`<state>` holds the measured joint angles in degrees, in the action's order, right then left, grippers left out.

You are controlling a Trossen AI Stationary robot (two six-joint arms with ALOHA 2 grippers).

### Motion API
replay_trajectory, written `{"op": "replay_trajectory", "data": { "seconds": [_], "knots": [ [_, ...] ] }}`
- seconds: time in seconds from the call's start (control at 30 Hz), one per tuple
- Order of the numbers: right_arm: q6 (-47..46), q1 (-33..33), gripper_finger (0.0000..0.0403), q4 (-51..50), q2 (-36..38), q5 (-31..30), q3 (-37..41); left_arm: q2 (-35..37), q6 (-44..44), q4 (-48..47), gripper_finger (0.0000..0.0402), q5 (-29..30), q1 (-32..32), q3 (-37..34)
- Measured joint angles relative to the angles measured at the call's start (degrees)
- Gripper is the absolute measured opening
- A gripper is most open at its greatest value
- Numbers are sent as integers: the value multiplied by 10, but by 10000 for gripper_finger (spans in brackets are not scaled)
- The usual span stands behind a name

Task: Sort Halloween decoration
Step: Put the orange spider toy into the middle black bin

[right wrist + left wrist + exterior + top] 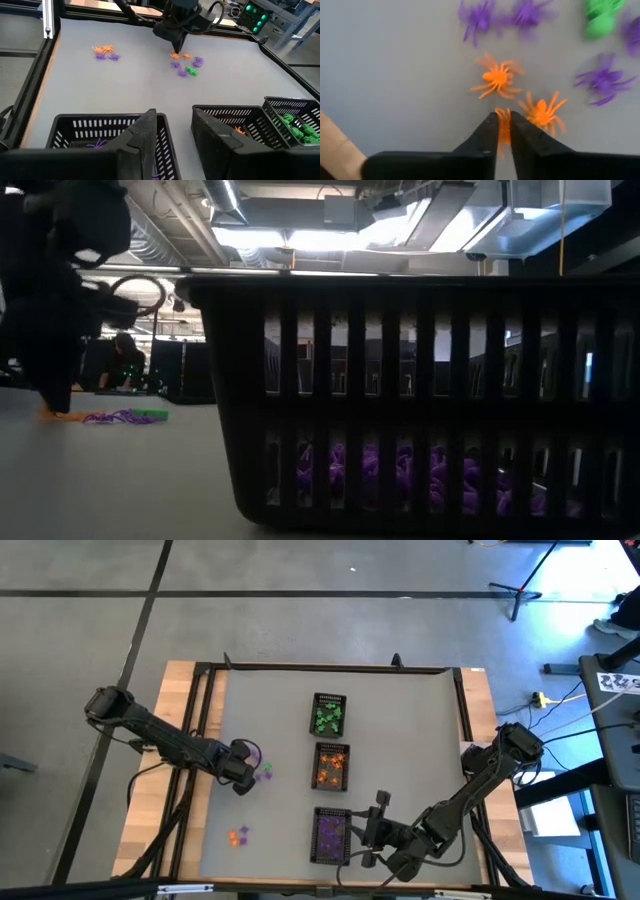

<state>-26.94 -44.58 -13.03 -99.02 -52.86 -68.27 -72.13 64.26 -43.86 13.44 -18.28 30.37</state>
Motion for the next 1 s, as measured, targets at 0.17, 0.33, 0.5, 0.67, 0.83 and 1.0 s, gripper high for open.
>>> {"op": "replay_trajectory", "data": {
  "seconds": [0.17,0.33,0.5,0.67,0.83,1.0],
  "knots": [
    [2,0,124,0,0,0,0,0,-19,-47,3,32,0,56],
    [2,0,124,-1,0,0,0,1,-72,-25,1,88,-6,142],
    [2,0,124,-1,0,-1,0,1,-231,233,0,135,-27,188],
    [4,0,124,-1,0,-14,0,-27,-375,496,0,130,-26,187],
    [28,-4,124,-6,13,-20,0,-93,-379,560,0,72,30,189],
    [33,-21,124,-6,38,-50,-1,-173,-359,556,0,-36,94,210]
  ]
}}
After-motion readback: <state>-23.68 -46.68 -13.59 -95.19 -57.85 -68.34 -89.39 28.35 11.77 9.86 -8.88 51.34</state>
